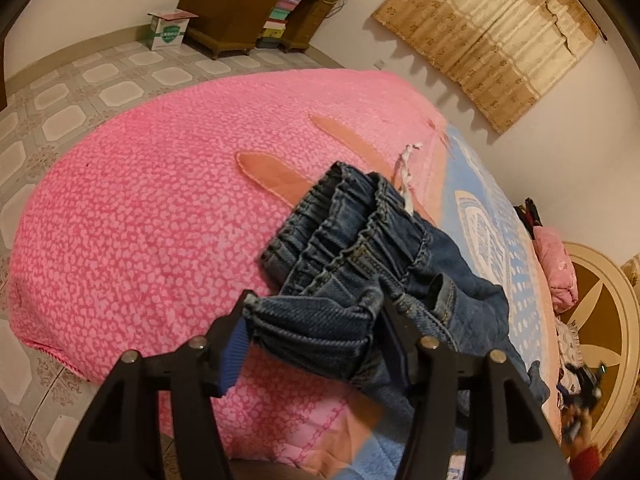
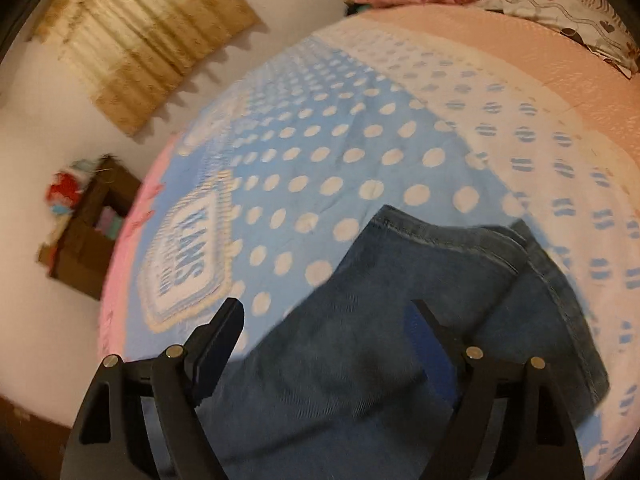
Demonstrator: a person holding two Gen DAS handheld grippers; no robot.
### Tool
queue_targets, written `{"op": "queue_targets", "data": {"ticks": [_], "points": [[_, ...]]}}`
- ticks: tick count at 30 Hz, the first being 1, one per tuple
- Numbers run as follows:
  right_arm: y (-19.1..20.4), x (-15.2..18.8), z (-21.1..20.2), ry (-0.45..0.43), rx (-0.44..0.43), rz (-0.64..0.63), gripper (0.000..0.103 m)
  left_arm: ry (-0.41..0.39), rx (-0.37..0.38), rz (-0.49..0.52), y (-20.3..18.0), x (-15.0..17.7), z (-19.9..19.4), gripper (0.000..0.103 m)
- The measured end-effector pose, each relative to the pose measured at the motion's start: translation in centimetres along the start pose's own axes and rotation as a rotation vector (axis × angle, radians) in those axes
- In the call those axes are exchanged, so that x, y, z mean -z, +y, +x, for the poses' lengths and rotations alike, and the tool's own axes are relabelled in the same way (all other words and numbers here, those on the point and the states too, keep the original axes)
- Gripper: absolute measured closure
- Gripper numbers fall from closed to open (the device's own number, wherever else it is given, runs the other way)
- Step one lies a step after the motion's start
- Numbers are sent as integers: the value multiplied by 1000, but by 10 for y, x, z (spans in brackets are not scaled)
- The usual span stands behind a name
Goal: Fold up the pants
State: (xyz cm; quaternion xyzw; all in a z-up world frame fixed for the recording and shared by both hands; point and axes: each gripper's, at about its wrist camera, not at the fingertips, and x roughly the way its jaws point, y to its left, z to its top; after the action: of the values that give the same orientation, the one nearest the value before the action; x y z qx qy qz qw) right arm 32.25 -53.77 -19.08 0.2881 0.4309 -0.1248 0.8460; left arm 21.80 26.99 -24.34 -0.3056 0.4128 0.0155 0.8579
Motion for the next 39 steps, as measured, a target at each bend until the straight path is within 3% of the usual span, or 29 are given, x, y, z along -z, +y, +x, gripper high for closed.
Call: {"op": "queue_targets", "data": {"ticks": [6, 9, 14, 16, 18, 19, 20, 21, 23, 26, 28, 31, 34, 39], "points": [[17, -29, 83, 79, 262, -23, 20, 12, 6, 12, -1, -6, 3, 43], [13, -30, 129, 175, 420, -5, 20, 22, 7, 11, 0, -9, 5, 43], [1, -32, 136, 152, 454, 118, 19, 24, -2, -3, 1, -15, 12, 39], [-4, -33, 131, 159, 430, 143, 31, 23, -1, -18, 2, -14, 15, 39], [-16, -36, 120, 169, 386, 201, 70, 20, 4, -32, 1, -13, 17, 39], [-23, -37, 116, 181, 366, 224, 78, 18, 4, -33, 0, -12, 18, 39], [-33, -36, 110, 205, 339, 257, 92, 17, 3, -32, 0, -11, 18, 39], [-39, -35, 105, 214, 324, 274, 97, 17, 2, -31, 0, -11, 18, 39], [-47, -32, 90, 195, 281, 300, 97, 17, 1, -26, 1, -8, 16, 39], [-37, -33, 60, 82, 157, 210, 97, 18, -2, -16, 0, -7, 13, 39], [-15, -39, 31, 6, 36, 121, 97, 18, -7, -13, -1, -6, 12, 39], [3, -51, -5, -69, -140, 128, 97, 11, -16, -13, -2, -5, 7, 39], [20, -63, -46, -150, -261, 119, 97, 8, -23, -13, -5, -3, 3, 39], [-17, -39, -107, -262, -367, 122, 97, 4, -30, -2, -6, 4, -2, 39]]}}
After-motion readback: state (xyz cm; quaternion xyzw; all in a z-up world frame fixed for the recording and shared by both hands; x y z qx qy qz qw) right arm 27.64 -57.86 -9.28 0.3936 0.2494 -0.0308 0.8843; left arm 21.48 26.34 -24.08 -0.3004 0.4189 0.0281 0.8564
